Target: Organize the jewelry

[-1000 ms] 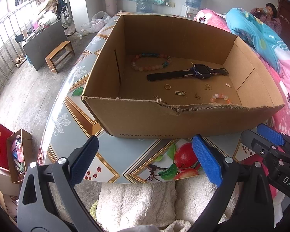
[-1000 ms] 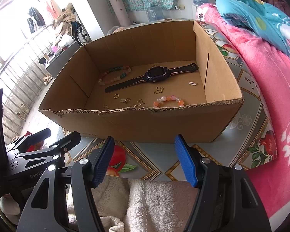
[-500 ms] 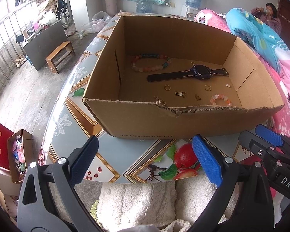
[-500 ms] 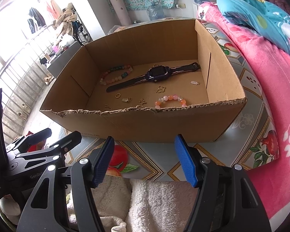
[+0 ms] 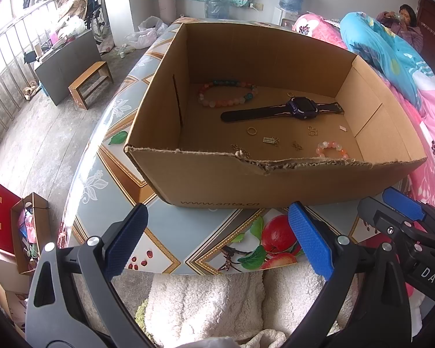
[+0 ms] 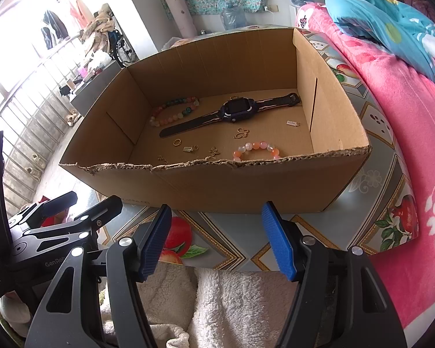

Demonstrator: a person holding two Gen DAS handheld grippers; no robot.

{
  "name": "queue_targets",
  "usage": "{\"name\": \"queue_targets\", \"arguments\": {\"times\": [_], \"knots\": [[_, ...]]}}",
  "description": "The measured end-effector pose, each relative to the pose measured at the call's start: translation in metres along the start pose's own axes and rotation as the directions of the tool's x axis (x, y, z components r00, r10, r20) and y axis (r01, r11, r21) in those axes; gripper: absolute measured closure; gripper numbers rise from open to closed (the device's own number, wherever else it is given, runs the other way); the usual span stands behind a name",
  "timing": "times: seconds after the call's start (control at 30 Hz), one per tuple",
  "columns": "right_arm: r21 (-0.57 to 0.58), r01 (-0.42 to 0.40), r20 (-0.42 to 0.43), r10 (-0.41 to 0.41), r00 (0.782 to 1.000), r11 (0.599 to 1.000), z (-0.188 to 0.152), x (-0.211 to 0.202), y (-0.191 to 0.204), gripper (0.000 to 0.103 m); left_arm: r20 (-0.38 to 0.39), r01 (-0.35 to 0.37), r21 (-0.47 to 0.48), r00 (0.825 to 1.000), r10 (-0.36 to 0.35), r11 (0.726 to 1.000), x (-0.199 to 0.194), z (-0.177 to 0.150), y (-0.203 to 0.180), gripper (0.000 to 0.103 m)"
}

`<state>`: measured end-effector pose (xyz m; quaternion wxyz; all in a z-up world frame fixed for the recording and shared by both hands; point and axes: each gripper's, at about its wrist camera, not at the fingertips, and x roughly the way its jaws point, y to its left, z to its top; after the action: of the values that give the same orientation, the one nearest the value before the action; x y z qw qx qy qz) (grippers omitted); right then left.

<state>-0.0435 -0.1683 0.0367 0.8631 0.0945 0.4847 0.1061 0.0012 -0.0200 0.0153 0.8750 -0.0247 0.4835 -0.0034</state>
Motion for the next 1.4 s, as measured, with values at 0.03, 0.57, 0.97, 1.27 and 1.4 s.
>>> {"name": "queue_targets", "arguments": {"times": [0.03, 0.57, 0.97, 1.27, 1.4], "knots": [[0.0, 0.001, 0.0, -0.001, 1.0, 1.0, -0.0003, 0.0001, 0.0002, 0.04, 0.001, -0.001, -0.001, 1.0, 0.001, 1.0, -0.0002, 0.0, 0.0001, 0.009], [-0.002, 0.002, 0.002, -0.002, 1.0, 1.0, 0.0006, -0.0012, 0.0003, 0.04, 0.005, -0.003, -0.001, 1.0, 0.003, 1.0, -0.0034, 0.0022, -0.0008, 0.009], [-0.006, 0.002, 0.003, -0.002, 1.0, 1.0, 0.0018, -0.0028, 0.0007, 0.04, 0.007, -0.002, -0.005, 1.0, 0.002, 1.0, -0.0039, 0.0027, -0.0002, 0.009], [-0.01, 0.003, 0.001, -0.003, 1.0, 1.0, 0.0028, -0.0037, 0.0014, 0.04, 0.006, 0.0, -0.004, 1.0, 0.0, 1.0, -0.0045, 0.003, 0.0003, 0.009], [-0.012, 0.004, -0.002, -0.004, 1.0, 1.0, 0.003, -0.0031, 0.0017, 0.04, 0.005, 0.0, -0.004, 1.0, 0.0, 1.0, -0.0039, 0.0033, -0.0001, 0.009]]}}
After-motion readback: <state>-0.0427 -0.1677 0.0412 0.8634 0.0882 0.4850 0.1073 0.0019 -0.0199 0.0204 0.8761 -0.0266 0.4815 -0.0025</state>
